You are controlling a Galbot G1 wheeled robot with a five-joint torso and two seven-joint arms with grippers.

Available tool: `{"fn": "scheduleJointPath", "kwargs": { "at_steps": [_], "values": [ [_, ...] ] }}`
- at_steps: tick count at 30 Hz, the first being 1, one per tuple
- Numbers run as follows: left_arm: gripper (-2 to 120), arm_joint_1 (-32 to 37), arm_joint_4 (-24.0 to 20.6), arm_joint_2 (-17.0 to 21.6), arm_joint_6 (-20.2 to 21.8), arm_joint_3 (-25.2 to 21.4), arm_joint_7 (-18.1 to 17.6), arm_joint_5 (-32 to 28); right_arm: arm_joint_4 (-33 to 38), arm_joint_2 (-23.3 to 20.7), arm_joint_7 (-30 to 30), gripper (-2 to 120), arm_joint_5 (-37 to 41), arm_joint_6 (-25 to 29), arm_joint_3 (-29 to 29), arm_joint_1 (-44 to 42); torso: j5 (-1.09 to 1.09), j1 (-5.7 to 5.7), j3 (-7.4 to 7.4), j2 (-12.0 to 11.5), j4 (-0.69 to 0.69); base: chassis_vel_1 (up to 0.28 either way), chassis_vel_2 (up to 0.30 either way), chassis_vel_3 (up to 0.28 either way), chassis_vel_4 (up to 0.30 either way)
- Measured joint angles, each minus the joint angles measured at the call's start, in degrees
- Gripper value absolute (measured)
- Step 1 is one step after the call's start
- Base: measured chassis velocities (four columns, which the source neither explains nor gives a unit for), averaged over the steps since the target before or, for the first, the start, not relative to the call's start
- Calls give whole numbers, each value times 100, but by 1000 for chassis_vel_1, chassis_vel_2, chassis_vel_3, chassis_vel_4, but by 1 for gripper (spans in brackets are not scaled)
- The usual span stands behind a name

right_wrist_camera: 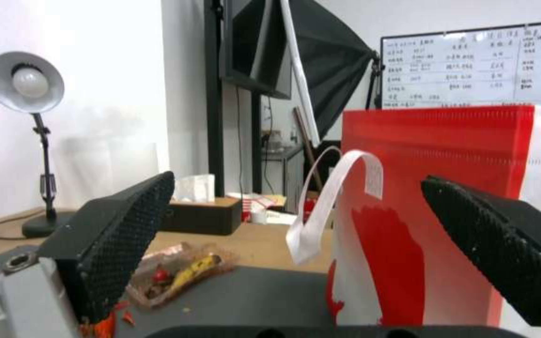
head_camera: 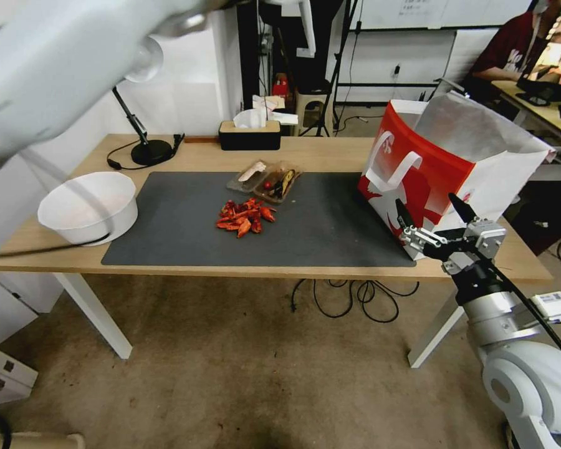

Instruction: Pick up the trash from the table and place it into the takeout bag.

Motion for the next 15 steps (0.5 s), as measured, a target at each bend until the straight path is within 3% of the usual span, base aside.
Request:
{"fn": "scheduleJointPath", "kwargs": {
  "at_steps": [2, 3, 4, 6, 7, 8, 10, 11, 14, 15],
  "values": [
    [100, 549, -390, 399, -57, -524, -19, 89, -19, -2, 2, 100, 40, 69, -2, 31, 6, 0, 0, 0, -3, 0, 0, 0, 0],
    [100, 1087, -750, 699, -105, -997, -24, 177, -36, -2, 5, 100, 50, 107, 5, 46, 7, 0, 0, 0, -5, 0, 0, 0, 0],
    [100, 1087, -750, 699, -105, -997, -24, 177, -36, -2, 5, 100, 50, 107, 5, 46, 7, 0, 0, 0, -5, 0, 0, 0, 0],
    [100, 1744, -1158, 975, -134, -1545, -23, 250, -61, -2, 8, 100, 54, 134, 25, 55, 4, 0, 0, 0, -3, 0, 0, 0, 0],
    [100, 2598, -1619, 1299, -181, -2312, -17, 348, -96, 1, 14, 100, 55, 156, 51, 54, 1, 0, 0, 0, -2, 0, 0, 0, 0],
    [100, 2598, -1619, 1299, -181, -2312, -17, 348, -96, 1, 14, 100, 55, 156, 51, 54, 1, 0, 0, 0, -2, 0, 0, 0, 0],
    [100, 3551, -2033, 1534, -292, -2997, 18, 475, -135, 14, 19, 100, 56, 169, 69, 48, 12, -1, -2, 1, 1, 0, 0, 0, 0],
    [100, 4162, -2220, 1620, -426, -3367, 55, 603, -151, 26, 21, 100, 56, 170, 72, 42, 2, -1, -1, 1, 0, 0, 0, 0, 0],
    [100, 4614, -2345, 1653, -591, -3662, 78, 709, -159, 36, 22, 100, 56, 170, 71, 39, -1, -1, -1, 1, -3, 0, 0, 0, 0],
    [100, 5355, -2557, 1637, -824, -4218, 82, 829, -164, 63, 23, 100, 53, 170, 40, 39, 9, 0, 0, 1, -4, 0, 0, 0, 0]
  ]
}}
